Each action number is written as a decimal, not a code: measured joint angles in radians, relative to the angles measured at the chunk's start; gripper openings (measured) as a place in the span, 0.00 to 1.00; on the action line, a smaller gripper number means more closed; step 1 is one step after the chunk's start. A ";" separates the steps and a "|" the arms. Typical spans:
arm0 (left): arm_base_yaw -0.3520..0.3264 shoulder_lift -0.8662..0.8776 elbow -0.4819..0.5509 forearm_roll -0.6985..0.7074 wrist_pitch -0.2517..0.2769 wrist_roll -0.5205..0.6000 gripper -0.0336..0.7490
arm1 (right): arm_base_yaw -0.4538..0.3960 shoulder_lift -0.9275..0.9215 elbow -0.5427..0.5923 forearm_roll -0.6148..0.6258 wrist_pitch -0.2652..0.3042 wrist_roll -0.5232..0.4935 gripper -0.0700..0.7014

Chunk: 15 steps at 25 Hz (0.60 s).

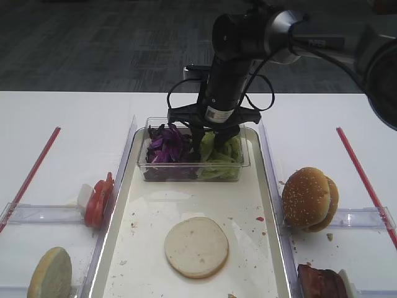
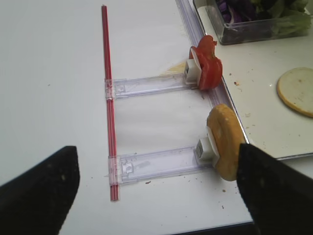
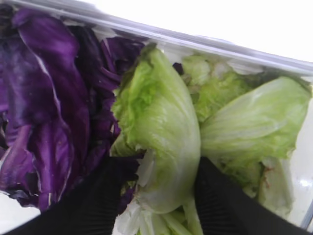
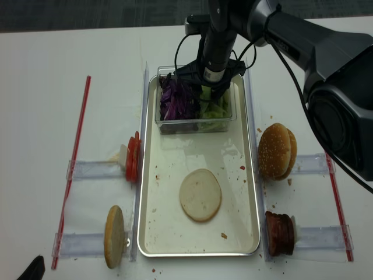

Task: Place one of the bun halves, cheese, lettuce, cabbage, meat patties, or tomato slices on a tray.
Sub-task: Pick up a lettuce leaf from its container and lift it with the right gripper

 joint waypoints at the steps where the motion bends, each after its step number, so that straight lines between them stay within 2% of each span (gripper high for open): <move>1: 0.000 0.000 0.000 0.000 0.000 0.000 0.83 | 0.000 0.000 0.000 0.000 -0.002 0.000 0.55; 10: 0.000 0.000 0.000 0.000 0.000 0.000 0.83 | 0.000 0.007 0.000 0.000 -0.004 0.000 0.50; 15: 0.000 0.000 0.000 0.000 0.000 0.000 0.83 | 0.000 0.010 0.000 0.000 0.000 -0.016 0.40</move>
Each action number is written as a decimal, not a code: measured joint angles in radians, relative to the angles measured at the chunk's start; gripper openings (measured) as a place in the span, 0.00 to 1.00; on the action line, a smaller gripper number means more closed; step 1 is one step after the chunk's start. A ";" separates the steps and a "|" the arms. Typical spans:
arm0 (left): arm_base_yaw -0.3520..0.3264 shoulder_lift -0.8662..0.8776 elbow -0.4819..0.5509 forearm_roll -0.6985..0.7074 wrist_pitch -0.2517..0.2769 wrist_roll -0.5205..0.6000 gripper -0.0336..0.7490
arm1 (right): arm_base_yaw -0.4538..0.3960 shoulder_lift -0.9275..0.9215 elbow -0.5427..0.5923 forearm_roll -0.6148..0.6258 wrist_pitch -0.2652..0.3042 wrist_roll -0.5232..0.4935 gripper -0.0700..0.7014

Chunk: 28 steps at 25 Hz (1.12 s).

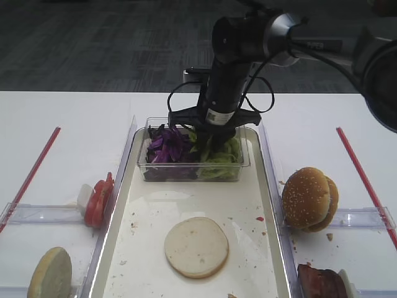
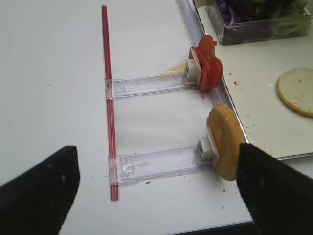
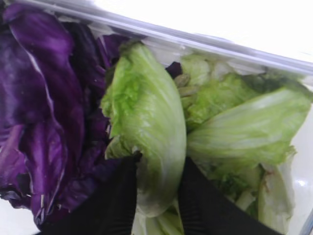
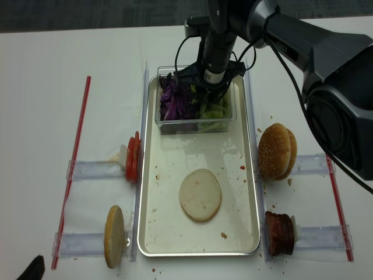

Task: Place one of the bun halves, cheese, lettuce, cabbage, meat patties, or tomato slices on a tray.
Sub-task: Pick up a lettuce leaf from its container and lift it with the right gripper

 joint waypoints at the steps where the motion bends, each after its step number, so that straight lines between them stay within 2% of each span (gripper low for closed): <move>1: 0.000 0.000 0.000 0.000 0.000 0.000 0.83 | 0.000 0.000 0.000 0.000 0.001 -0.001 0.38; 4: 0.000 0.000 0.000 0.000 0.000 0.000 0.83 | 0.000 0.000 0.000 -0.004 0.011 -0.005 0.26; 5: 0.000 0.000 0.000 0.000 0.000 0.000 0.83 | 0.000 0.000 0.000 -0.004 0.011 -0.005 0.26; 8: 0.000 0.000 0.000 0.000 0.000 0.000 0.83 | 0.000 0.000 -0.007 -0.014 0.028 -0.005 0.17; 10: 0.000 0.000 0.000 0.000 0.000 0.000 0.83 | 0.000 0.000 -0.026 -0.023 0.043 -0.007 0.14; 20: 0.000 0.000 0.000 0.000 0.000 0.000 0.83 | 0.000 0.000 -0.153 -0.039 0.161 -0.005 0.13; 28: 0.000 0.000 0.000 0.000 0.000 0.000 0.83 | 0.000 0.000 -0.206 -0.041 0.171 -0.005 0.13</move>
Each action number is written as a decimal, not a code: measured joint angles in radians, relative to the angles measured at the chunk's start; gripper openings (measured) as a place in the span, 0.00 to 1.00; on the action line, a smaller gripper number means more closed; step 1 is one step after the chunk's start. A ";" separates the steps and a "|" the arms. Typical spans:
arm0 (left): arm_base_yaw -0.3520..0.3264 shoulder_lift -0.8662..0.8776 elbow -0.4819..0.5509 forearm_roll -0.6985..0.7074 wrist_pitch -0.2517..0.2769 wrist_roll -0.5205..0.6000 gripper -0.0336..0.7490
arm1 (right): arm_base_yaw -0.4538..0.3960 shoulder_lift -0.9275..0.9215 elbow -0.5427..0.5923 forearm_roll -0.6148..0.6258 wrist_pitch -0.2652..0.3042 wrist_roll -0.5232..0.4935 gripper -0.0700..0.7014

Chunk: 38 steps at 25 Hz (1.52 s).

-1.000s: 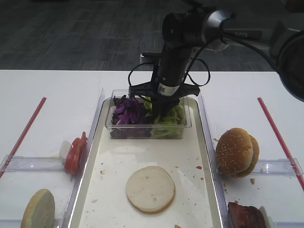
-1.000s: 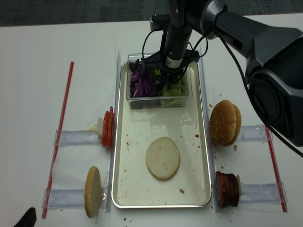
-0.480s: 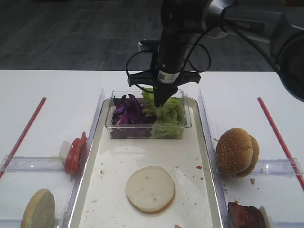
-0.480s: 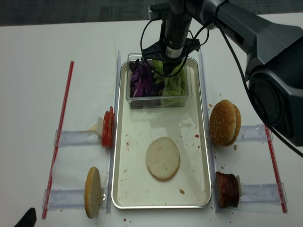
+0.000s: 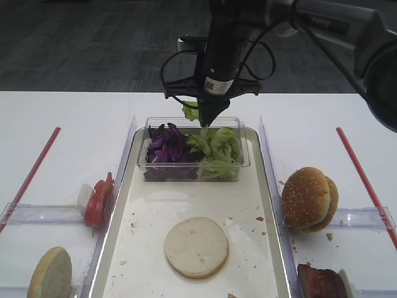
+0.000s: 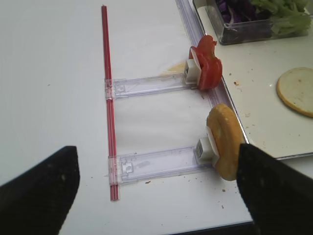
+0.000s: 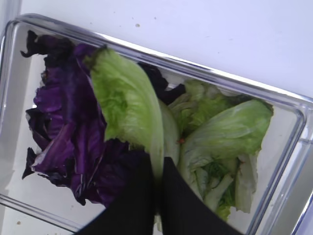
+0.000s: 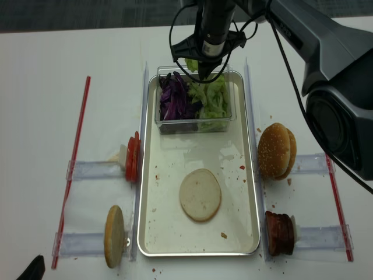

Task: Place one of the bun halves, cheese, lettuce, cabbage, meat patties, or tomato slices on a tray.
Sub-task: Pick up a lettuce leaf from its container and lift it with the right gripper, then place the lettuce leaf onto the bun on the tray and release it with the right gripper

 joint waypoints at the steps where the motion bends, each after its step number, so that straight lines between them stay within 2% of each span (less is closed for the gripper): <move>1: 0.000 0.000 0.000 0.000 0.000 0.000 0.83 | 0.000 -0.002 0.000 0.005 0.001 -0.002 0.13; 8: 0.000 0.000 0.000 0.000 0.000 0.000 0.83 | 0.000 -0.078 0.034 0.046 0.005 -0.015 0.13; 24: 0.000 0.000 0.000 0.000 0.000 0.000 0.83 | 0.005 -0.374 0.510 0.110 -0.004 -0.090 0.13; 28: 0.000 0.000 0.000 0.000 0.000 0.000 0.83 | 0.033 -0.457 0.641 0.115 -0.062 -0.099 0.13; 38: 0.000 0.000 0.000 0.000 0.000 0.000 0.83 | 0.198 -0.526 0.876 0.128 -0.281 -0.086 0.13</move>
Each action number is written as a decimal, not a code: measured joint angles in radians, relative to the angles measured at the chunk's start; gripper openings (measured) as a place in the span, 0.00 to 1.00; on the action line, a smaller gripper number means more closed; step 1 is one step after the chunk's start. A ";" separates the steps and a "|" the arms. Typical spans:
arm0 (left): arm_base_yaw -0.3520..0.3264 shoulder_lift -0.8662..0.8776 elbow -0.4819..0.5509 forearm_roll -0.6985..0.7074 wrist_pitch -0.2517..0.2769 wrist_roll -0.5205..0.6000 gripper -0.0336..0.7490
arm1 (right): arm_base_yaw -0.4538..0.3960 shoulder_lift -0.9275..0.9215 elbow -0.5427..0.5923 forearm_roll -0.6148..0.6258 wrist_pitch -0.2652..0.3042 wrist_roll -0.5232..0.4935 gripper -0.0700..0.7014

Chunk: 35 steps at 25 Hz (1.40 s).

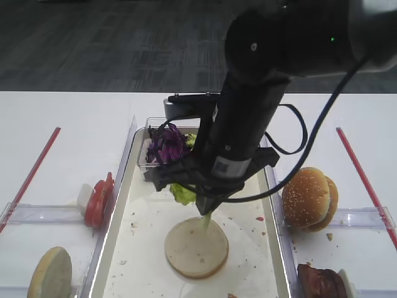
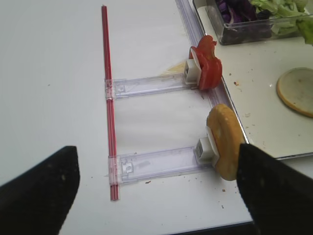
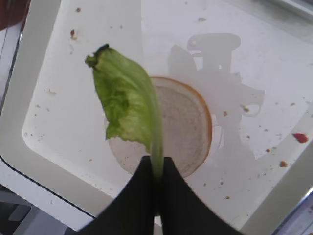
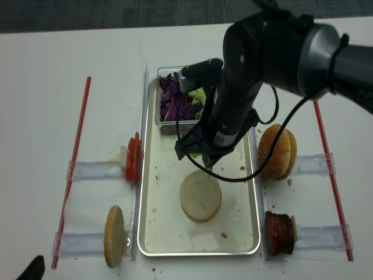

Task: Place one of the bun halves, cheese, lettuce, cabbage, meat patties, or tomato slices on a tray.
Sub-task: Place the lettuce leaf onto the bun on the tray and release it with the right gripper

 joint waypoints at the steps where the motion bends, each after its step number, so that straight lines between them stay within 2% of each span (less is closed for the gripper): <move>1: 0.000 0.000 0.000 0.000 0.000 0.000 0.83 | 0.011 0.000 0.011 0.002 -0.015 0.002 0.13; 4: 0.000 0.000 0.000 0.000 0.000 0.000 0.83 | 0.038 0.000 0.039 0.015 -0.050 0.006 0.13; 11: 0.000 0.000 0.000 0.000 0.000 0.000 0.83 | 0.042 0.017 0.059 0.024 -0.087 0.008 0.13; 31: 0.000 0.000 0.000 0.000 0.000 0.000 0.83 | 0.042 0.107 0.059 0.025 -0.120 0.008 0.13; 33: 0.000 0.000 0.000 0.000 0.000 0.000 0.83 | 0.042 0.107 0.059 0.025 -0.120 0.008 0.16; 35: 0.000 0.000 0.000 0.000 0.000 0.000 0.83 | 0.042 0.107 0.059 0.025 -0.120 0.008 0.23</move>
